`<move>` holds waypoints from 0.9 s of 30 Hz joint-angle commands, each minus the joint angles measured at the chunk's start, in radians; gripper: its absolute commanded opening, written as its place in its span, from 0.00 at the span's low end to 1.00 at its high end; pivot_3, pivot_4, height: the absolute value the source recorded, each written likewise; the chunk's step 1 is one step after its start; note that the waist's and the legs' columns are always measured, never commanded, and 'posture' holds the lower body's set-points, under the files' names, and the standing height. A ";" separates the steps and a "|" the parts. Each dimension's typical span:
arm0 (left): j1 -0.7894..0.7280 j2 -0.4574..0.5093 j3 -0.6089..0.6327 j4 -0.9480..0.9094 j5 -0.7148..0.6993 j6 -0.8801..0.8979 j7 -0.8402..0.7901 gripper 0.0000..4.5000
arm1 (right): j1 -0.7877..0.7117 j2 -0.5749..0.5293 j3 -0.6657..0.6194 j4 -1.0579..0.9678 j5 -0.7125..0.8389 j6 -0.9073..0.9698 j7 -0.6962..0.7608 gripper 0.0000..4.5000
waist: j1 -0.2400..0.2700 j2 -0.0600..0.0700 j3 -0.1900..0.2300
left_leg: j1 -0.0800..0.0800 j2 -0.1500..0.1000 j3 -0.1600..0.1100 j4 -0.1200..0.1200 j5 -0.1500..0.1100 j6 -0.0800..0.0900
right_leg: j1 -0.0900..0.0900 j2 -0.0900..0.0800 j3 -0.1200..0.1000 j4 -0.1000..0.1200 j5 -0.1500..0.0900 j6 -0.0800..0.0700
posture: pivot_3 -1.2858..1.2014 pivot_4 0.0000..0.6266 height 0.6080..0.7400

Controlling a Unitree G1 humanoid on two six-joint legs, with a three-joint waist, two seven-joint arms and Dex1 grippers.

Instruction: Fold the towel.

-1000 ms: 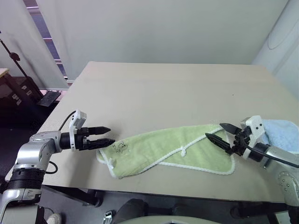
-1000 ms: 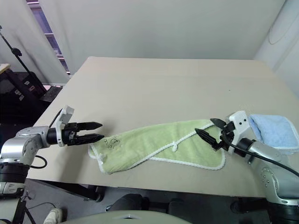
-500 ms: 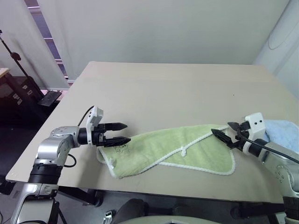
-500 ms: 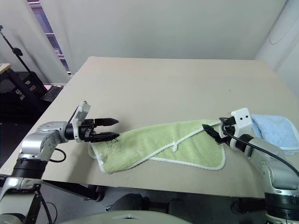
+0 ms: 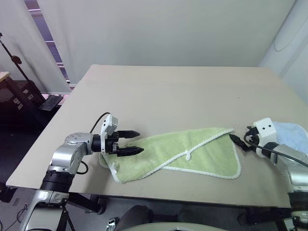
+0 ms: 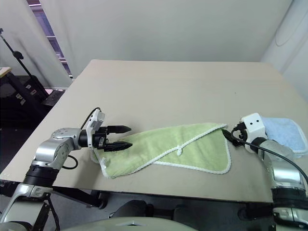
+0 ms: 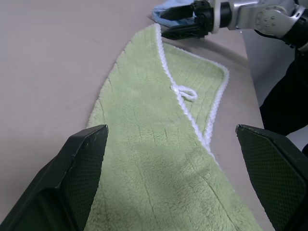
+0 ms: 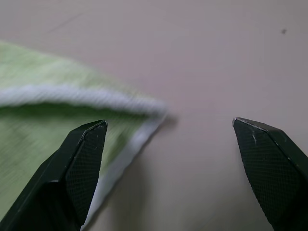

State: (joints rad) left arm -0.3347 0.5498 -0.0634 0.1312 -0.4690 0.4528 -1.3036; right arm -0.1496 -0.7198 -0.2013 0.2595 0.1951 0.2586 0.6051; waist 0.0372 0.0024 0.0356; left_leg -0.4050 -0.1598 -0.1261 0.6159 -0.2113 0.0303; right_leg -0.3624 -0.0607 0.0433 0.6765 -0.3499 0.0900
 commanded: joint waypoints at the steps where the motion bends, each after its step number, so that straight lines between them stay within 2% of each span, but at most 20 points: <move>1: 0.012 0.004 0.013 -0.047 -0.010 -0.011 0.015 1.00 | -0.060 0.022 0.031 0.053 -0.047 -0.094 -0.008 0.97 | 0.000 0.000 0.000 | 0.000 0.000 0.000 0.000 0.000 0.000 | 0.000 0.000 0.000 0.000 0.000 0.000 | 0.52 0.00 1.00; 6: 0.041 0.012 0.031 -0.084 -0.025 -0.001 0.038 1.00 | -0.110 0.042 0.072 0.126 -0.086 -0.214 0.006 0.97 | 0.000 0.000 0.000 | 0.000 0.000 0.000 0.000 0.000 0.000 | 0.000 0.000 0.000 0.001 0.000 0.000 | 0.52 0.00 1.00; 9: 0.050 0.023 0.045 -0.093 -0.032 0.007 0.045 1.00 | -0.119 0.041 0.089 0.151 -0.097 -0.236 0.022 0.85 | 0.000 0.000 0.000 | 0.000 0.000 0.000 0.000 0.001 -0.001 | -0.001 0.000 0.000 0.003 0.000 0.000 | 0.52 0.00 1.00; 19: 0.034 0.063 0.062 -0.051 -0.027 -0.015 0.027 1.00 | -0.139 0.053 0.057 0.172 -0.065 -0.195 0.014 0.03 | -0.001 0.000 0.000 | 0.001 0.000 0.000 0.000 0.002 -0.003 | -0.002 0.000 0.000 0.006 -0.001 -0.003 | 0.52 0.00 1.00; 24: 0.031 0.097 0.072 -0.073 -0.028 -0.031 0.005 1.00 | -0.147 0.075 0.016 0.022 0.021 -0.054 0.013 0.01 | -0.001 0.000 0.000 | 0.001 0.000 -0.001 -0.001 0.002 -0.004 | -0.003 0.000 0.000 0.007 -0.001 -0.003 | 0.52 0.00 1.00; 27: 0.046 0.093 0.058 -0.113 0.000 -0.104 0.012 1.00 | -0.167 0.093 0.021 -0.069 0.060 0.075 0.000 0.01 | 0.000 0.000 0.000 | 0.001 0.000 -0.001 -0.001 0.002 -0.005 | -0.003 0.000 0.000 0.007 -0.001 -0.003 | 0.52 0.00 1.00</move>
State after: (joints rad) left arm -0.2820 0.6427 -0.0160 0.0659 -0.4780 0.3998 -1.2920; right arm -0.2792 -0.6358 -0.1621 0.2630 0.2199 0.2855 0.6184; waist 0.0368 0.0027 0.0358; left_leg -0.4045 -0.1597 -0.1266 0.6150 -0.2101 0.0250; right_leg -0.3656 -0.0603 0.0436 0.6831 -0.3514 0.0869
